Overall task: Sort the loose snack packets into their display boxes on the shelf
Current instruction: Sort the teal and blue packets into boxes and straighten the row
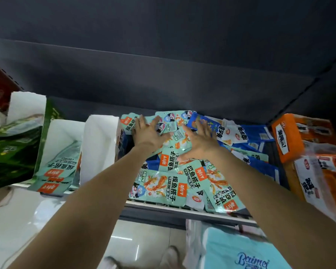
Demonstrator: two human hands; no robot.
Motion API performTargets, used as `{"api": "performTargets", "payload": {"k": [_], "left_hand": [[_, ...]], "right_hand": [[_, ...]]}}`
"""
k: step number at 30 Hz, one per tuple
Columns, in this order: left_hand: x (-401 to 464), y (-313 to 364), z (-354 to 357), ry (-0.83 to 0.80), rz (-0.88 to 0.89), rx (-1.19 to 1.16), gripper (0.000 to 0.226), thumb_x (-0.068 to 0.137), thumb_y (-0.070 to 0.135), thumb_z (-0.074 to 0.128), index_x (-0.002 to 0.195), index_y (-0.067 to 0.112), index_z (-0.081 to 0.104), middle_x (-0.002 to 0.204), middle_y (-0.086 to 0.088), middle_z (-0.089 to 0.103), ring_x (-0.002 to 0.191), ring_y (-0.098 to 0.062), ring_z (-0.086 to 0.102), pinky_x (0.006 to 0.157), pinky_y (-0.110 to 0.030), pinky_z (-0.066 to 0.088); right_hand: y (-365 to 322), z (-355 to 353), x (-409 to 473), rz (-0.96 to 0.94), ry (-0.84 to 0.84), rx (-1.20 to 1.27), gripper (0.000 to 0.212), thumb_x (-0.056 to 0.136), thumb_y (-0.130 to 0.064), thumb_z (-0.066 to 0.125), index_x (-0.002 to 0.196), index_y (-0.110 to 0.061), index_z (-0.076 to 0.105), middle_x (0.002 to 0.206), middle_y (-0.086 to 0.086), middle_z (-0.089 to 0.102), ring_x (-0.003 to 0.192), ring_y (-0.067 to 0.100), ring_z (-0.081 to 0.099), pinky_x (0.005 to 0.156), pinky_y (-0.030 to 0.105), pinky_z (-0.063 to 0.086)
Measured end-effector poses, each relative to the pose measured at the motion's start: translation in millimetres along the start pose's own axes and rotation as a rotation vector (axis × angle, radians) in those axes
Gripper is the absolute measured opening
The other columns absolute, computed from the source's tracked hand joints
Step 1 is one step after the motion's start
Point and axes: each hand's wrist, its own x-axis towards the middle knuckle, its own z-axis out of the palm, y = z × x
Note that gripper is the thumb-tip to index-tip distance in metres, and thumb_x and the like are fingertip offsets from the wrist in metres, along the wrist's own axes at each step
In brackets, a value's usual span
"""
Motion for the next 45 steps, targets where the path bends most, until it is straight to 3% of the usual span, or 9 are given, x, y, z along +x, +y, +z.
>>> {"api": "performTargets", "payload": {"k": [11,15,18,20,23,27,32,38,45], "left_hand": [[-35,20,8,-0.137,0.358,-0.137,0.066,0.094,0.043,0.047,0.15,0.034,0.013,0.159,-0.002,0.007,0.146,-0.023,0.006,0.119,-0.037,0.011],[-48,16,-22,-0.232,0.32,-0.341,0.056,0.101,0.038,0.034,0.15,0.015,0.019,0.127,-0.014,0.056,0.105,-0.022,0.058,0.088,-0.026,0.04],[-61,18,-46,-0.083,0.31,-0.414,0.05,0.102,0.043,0.025,0.105,0.005,0.057,0.074,-0.006,0.059,0.065,-0.016,0.054,0.066,-0.027,0.039],[-69,17,-59,0.072,0.318,-0.449,0.048,0.102,0.039,0.026,0.07,0.01,0.047,0.058,-0.002,0.044,0.053,-0.014,0.042,0.055,-0.024,0.029],[-83,13,-79,0.207,0.451,-0.423,0.041,0.102,0.034,0.03,0.073,0.016,0.052,0.062,-0.005,0.053,0.057,-0.017,0.05,0.06,-0.029,0.035],[-105,-8,-106,0.244,0.764,-0.224,0.044,0.098,0.042,0.04,0.13,0.017,0.056,0.121,-0.005,0.065,0.108,-0.019,0.062,0.091,-0.032,0.049],[-123,-68,-146,0.233,0.726,-0.406,0.042,0.091,0.046,0.052,0.115,0.015,0.067,0.124,0.001,0.062,0.116,-0.012,0.054,0.101,-0.027,0.04],[-131,-149,-205,0.469,0.544,-0.432,0.066,0.083,0.02,0.07,0.141,0.014,0.037,0.131,0.002,0.045,0.119,-0.008,0.042,0.102,-0.016,0.03],[-145,-224,-222,0.328,0.61,-0.235,0.013,0.09,0.019,0.062,0.099,0.013,0.069,0.097,0.002,0.069,0.09,-0.013,0.062,0.075,-0.014,0.039]], "right_hand": [[11,7,-12,0.088,-0.027,0.05,0.127,0.058,-0.07,0.072,0.15,-0.031,-0.005,0.158,0.004,-0.016,0.144,0.03,-0.017,0.113,0.059,0.001],[12,3,-18,0.081,-0.054,0.149,0.119,0.066,-0.053,0.077,0.151,-0.026,-0.001,0.157,0.003,-0.016,0.144,0.028,-0.019,0.114,0.055,-0.001],[11,-10,-22,0.068,0.076,0.516,0.093,0.077,-0.007,0.069,0.15,-0.017,0.012,0.155,0.005,0.012,0.146,0.029,0.003,0.117,0.044,0.012],[5,-18,-30,0.084,0.321,0.566,0.071,0.081,0.007,0.055,0.145,-0.013,0.028,0.145,0.01,0.031,0.139,0.029,0.024,0.113,0.04,0.025],[-23,-38,-51,0.063,0.478,0.739,0.029,0.095,-0.005,0.044,0.123,-0.009,0.052,0.121,0.015,0.055,0.118,0.029,0.052,0.102,0.043,0.04],[-73,-69,-81,0.04,0.165,1.535,0.036,0.098,-0.035,0.045,0.102,-0.003,0.062,0.094,0.016,0.07,0.084,0.025,0.069,0.07,0.028,0.058],[-136,-69,-100,-0.096,0.2,1.527,0.022,0.093,-0.003,0.051,0.112,0.0,0.062,0.097,0.011,0.069,0.079,0.019,0.067,0.066,0.026,0.058],[-232,-52,-106,-0.218,0.16,1.461,0.021,0.089,0.0,0.058,0.109,-0.005,0.063,0.104,0.013,0.069,0.09,0.023,0.068,0.081,0.036,0.057],[-299,-16,-90,-0.26,0.438,1.116,0.017,0.084,0.002,0.064,0.098,-0.005,0.07,0.099,0.015,0.071,0.083,0.018,0.068,0.081,0.031,0.053]]}}
